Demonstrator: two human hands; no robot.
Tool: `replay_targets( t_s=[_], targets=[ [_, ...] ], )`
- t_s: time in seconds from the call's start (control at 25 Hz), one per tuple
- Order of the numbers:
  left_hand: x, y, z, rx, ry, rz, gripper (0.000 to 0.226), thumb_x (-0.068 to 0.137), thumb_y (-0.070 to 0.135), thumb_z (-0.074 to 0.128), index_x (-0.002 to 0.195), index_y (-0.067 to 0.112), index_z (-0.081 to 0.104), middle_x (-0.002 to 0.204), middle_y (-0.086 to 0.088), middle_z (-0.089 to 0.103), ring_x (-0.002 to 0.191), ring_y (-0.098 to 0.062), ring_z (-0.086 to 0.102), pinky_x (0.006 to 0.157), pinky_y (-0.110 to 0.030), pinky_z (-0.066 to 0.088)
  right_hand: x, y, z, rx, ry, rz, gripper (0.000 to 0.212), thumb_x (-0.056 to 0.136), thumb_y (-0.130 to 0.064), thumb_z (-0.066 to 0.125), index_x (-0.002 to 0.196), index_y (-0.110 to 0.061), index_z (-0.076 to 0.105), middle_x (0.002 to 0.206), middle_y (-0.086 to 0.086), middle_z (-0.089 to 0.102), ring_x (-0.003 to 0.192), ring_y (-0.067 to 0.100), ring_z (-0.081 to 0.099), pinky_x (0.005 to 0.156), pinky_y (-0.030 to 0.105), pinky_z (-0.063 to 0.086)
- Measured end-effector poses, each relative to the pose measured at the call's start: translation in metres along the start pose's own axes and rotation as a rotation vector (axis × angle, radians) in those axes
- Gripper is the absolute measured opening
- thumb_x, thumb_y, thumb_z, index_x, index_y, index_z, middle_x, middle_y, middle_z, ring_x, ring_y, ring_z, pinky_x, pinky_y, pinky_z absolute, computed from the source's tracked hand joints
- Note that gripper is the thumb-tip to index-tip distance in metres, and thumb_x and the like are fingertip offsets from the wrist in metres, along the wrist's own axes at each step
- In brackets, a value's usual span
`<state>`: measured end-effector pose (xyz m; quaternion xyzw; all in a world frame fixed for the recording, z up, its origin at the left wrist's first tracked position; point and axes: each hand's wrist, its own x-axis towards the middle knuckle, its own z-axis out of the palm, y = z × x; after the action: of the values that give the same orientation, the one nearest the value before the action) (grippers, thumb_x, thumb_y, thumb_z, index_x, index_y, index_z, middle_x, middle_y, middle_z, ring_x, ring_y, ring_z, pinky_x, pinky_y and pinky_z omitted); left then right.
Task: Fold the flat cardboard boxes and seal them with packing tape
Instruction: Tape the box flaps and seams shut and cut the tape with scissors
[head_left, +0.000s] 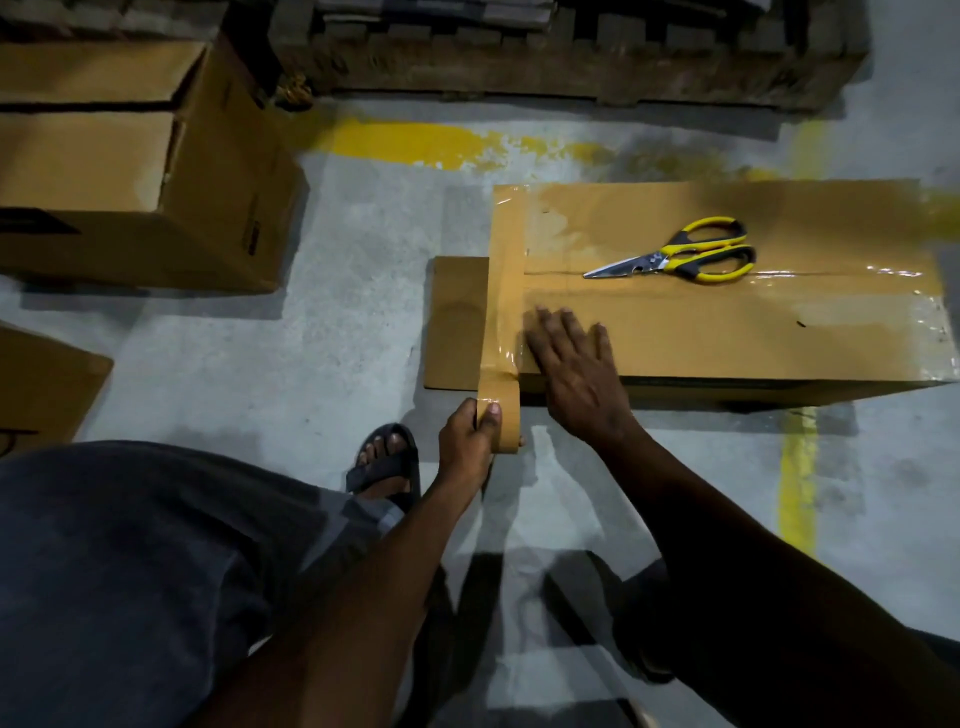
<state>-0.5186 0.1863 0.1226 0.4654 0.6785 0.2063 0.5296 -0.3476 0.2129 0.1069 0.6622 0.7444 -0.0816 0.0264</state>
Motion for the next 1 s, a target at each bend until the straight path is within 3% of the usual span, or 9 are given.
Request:
replay_targets(
  t_s=[0.12, 0.28, 0.44, 0.52, 0.68, 0.8, 0.92, 0.96, 1.0],
  targets=[
    [0.0, 0.0, -0.001, 0.002, -0.003, 0.027, 0.028, 0.097, 0.03, 0.052, 0.08, 0.007, 0.05, 0.074, -0.008, 0.051, 0.068, -0.017, 0.047, 0.06, -0.029, 0.033, 0.006, -0.001, 0.006, -0.12, -0.032, -0.227, 0.087, 0.089, -0.02, 0.055, 0.157, -0.029, 0.002, 0.166, 0.001, -0.004, 0.151, 0.037, 0.001, 0.111, 0.072, 0.012],
    [-0.002, -0.009, -0.004, 0.07, -0.021, -0.047, 0.026, 0.099, 0.025, 0.051, 0.077, 0.011, 0.05, 0.074, -0.009, 0.053, 0.068, -0.018, 0.048, 0.061, -0.029, 0.036, 0.01, 0.0, 0.005, -0.13, -0.058, -0.193, 0.084, 0.092, -0.026, 0.051, 0.157, -0.029, -0.001, 0.165, 0.002, -0.007, 0.15, 0.039, -0.002, 0.11, 0.073, 0.013],
    [0.001, -0.02, -0.003, 0.043, -0.005, -0.151, 0.023, 0.09, 0.027, 0.065, 0.099, 0.013, 0.049, 0.097, -0.011, 0.057, 0.086, -0.024, 0.054, 0.071, -0.032, 0.041, 0.012, 0.0, 0.006, -0.118, -0.079, -0.207, 0.09, 0.088, -0.033, 0.056, 0.156, -0.029, -0.002, 0.165, 0.001, -0.007, 0.15, 0.038, -0.004, 0.11, 0.074, 0.01],
    [0.009, -0.013, -0.003, 0.055, 0.006, -0.109, 0.034, 0.084, 0.021, 0.071, 0.105, 0.018, 0.044, 0.106, -0.005, 0.052, 0.094, -0.019, 0.051, 0.076, -0.028, 0.039, 0.014, 0.003, 0.003, -0.078, -0.114, -0.218, 0.091, 0.086, -0.041, 0.057, 0.156, -0.032, 0.0, 0.166, -0.001, -0.006, 0.151, 0.037, -0.004, 0.11, 0.073, 0.009],
    [0.015, -0.006, -0.007, -0.014, -0.117, 0.013, 0.017, 0.083, 0.004, 0.069, 0.091, 0.018, 0.062, 0.103, 0.004, 0.063, 0.099, -0.014, 0.056, 0.077, -0.016, 0.041, 0.025, 0.016, -0.008, -0.052, -0.13, -0.22, 0.079, 0.091, -0.044, 0.05, 0.156, -0.037, 0.006, 0.166, -0.006, -0.001, 0.151, 0.032, -0.001, 0.113, 0.068, 0.01],
    [0.023, -0.013, -0.009, -0.113, -0.169, -0.034, 0.028, 0.082, 0.002, 0.068, 0.093, 0.028, 0.071, 0.11, 0.004, 0.067, 0.11, -0.02, 0.06, 0.097, -0.035, 0.047, 0.039, 0.028, -0.019, 0.014, -0.162, -0.229, 0.074, 0.09, -0.05, 0.053, 0.154, -0.036, 0.02, 0.165, -0.006, 0.011, 0.151, 0.028, 0.007, 0.116, 0.06, 0.012],
    [0.029, -0.018, -0.011, -0.146, -0.157, -0.071, 0.034, 0.081, 0.001, 0.068, 0.094, 0.032, 0.073, 0.114, 0.001, 0.068, 0.109, -0.022, 0.062, 0.098, -0.042, 0.049, 0.05, 0.062, -0.034, 0.195, 0.165, 0.0, 0.053, 0.088, -0.032, 0.048, 0.139, -0.021, 0.051, 0.152, 0.01, 0.041, 0.139, 0.031, 0.038, 0.11, 0.054, 0.032],
    [0.029, -0.018, -0.011, -0.146, -0.158, -0.074, 0.034, 0.082, 0.001, 0.067, 0.094, 0.033, 0.073, 0.114, 0.001, 0.068, 0.108, -0.022, 0.062, 0.096, -0.041, 0.049, 0.051, 0.083, -0.037, 0.208, 0.263, 0.158, 0.051, 0.088, -0.025, 0.048, 0.138, -0.018, 0.052, 0.151, 0.015, 0.041, 0.138, 0.035, 0.038, 0.108, 0.055, 0.035],
    [0.03, -0.019, -0.011, -0.151, -0.164, -0.075, 0.035, 0.082, 0.001, 0.067, 0.094, 0.033, 0.073, 0.114, 0.001, 0.068, 0.107, -0.022, 0.062, 0.096, -0.042, 0.049, 0.049, 0.106, -0.042, 0.204, 0.231, 0.319, 0.055, 0.089, -0.019, 0.048, 0.144, -0.018, 0.045, 0.155, 0.018, 0.033, 0.141, 0.038, 0.032, 0.108, 0.059, 0.033]
  ],
)
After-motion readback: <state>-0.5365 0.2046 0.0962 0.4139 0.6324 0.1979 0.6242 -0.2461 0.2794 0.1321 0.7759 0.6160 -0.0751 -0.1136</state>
